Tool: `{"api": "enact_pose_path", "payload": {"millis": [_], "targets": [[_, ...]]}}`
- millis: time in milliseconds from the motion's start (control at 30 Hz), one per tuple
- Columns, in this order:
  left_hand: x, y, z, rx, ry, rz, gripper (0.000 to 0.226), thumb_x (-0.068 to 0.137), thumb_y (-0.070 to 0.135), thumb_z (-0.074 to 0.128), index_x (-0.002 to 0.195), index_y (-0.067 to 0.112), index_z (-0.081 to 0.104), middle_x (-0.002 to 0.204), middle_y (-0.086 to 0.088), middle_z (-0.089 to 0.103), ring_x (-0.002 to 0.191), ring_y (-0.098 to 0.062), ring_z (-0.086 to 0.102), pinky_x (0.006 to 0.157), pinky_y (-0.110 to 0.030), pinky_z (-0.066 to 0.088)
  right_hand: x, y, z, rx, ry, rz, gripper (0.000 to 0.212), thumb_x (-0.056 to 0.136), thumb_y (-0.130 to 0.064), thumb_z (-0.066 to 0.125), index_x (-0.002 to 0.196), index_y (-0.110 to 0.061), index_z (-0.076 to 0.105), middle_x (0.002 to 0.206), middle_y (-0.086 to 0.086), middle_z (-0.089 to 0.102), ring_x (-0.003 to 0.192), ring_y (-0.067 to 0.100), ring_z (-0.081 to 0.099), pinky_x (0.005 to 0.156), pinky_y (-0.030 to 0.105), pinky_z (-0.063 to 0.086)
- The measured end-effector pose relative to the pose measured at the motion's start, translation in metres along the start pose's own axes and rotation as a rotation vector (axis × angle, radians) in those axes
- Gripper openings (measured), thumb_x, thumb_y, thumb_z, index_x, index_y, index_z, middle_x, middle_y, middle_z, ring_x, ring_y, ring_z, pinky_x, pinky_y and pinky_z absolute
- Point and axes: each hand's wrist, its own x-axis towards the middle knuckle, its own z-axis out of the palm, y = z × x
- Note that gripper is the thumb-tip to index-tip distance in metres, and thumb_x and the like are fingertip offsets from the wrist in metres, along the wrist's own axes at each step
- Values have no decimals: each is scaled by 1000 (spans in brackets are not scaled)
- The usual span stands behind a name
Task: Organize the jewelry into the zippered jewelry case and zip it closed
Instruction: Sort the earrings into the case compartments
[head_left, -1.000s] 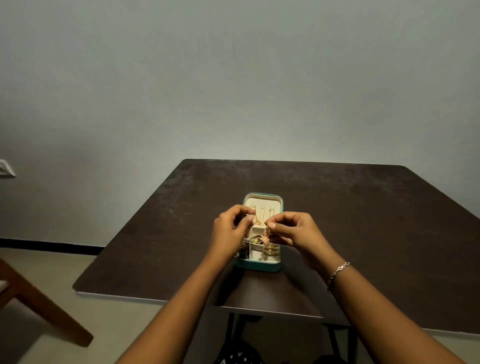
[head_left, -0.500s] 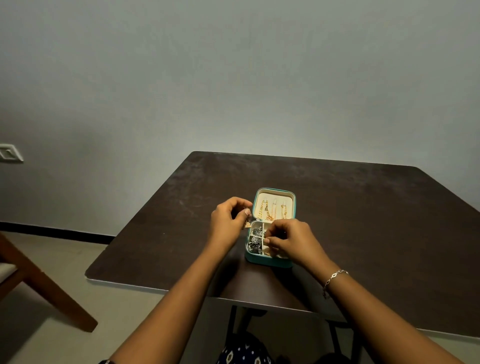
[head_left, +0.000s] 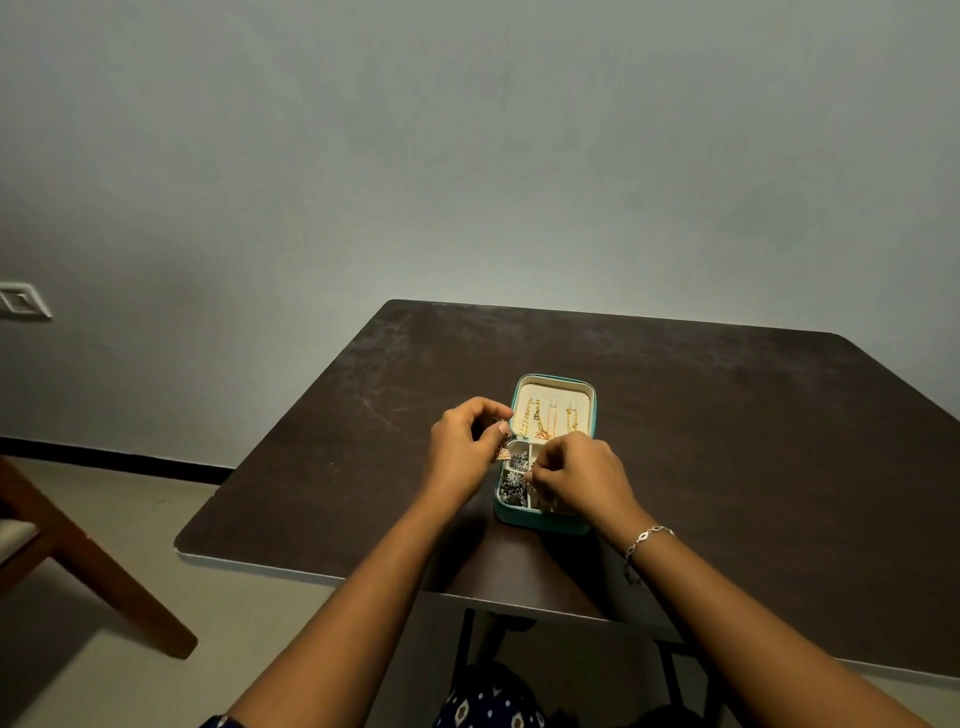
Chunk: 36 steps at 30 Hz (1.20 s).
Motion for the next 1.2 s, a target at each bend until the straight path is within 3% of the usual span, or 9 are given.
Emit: {"api": "enact_pose_path", "payload": {"millis": [167, 333, 500, 600, 700, 767, 867, 1067, 1200], "targets": [[1, -3, 2, 34, -25, -5, 17, 83, 3, 62, 88, 18, 68, 75, 3, 64, 74, -15, 61, 73, -39, 56, 5, -1, 1, -83, 25, 12, 12, 81, -27, 65, 82, -15, 68, 91, 8, 70, 90, 28, 62, 67, 29, 43], [-1, -1, 2, 2, -31, -20, 19, 80, -2, 65, 92, 13, 66, 71, 6, 61, 69, -10, 58, 73, -36, 55, 6, 0, 4, -64, 4, 3, 11, 82, -22, 63, 79, -14, 69, 87, 8, 70, 87, 27, 63, 69, 33, 48], [-3, 0, 5, -31, -47, -11, 19, 78, -2, 67, 85, 16, 66, 70, 3, 64, 66, -8, 59, 66, -29, 52, 9, 9, -9, 241, 42, 8, 5, 82, -17, 66, 80, -18, 70, 87, 3, 72, 85, 16, 64, 78, 31, 51], [-4, 3, 8, -37, -68, 17, 23, 77, 1, 68, 83, 24, 67, 76, -4, 67, 75, -18, 63, 72, -40, 55, 7, 7, -22, 546, 0, -59, 11, 84, -12, 64, 91, -19, 69, 89, 2, 70, 81, 12, 65, 69, 23, 51], [-9, 8, 12, -99, -102, 32, 29, 77, -5, 66, 88, 21, 60, 68, 0, 60, 67, -12, 60, 67, -34, 53, 3, 5, -31, 761, -133, -96, 20, 85, -5, 61, 102, -16, 64, 88, 9, 67, 74, 13, 64, 56, 14, 47], [-13, 11, 14, -112, -125, 49, 34, 76, -5, 67, 93, 22, 55, 66, 2, 59, 64, -5, 58, 63, -22, 51, 3, 6, -33, 788, -151, -79, 20, 84, -2, 62, 98, -15, 65, 84, 9, 67, 74, 16, 64, 58, 18, 49], [-15, 12, 16, -26, -118, 95, 40, 75, 1, 71, 100, 23, 49, 66, 6, 61, 65, -5, 59, 68, -22, 50, 2, 8, -33, 774, -174, -9, 12, 83, -2, 62, 84, -13, 67, 78, 5, 68, 73, 17, 64, 62, 26, 49], [-21, 15, 17, 119, -160, 214, 42, 78, 6, 69, 112, 16, 47, 69, 8, 58, 66, -3, 58, 64, -9, 44, -1, 11, -39, 809, -257, 43, 10, 84, 2, 60, 81, -5, 67, 66, 2, 67, 54, 6, 64, 47, 14, 48], [-25, 18, 20, 205, -175, 272, 43, 80, 6, 67, 118, 12, 47, 77, 2, 58, 73, -13, 60, 69, -20, 48, -2, 13, -41, 833, -275, 36, 7, 80, 3, 64, 77, -3, 67, 63, 4, 66, 54, 8, 64, 52, 18, 53]]}}
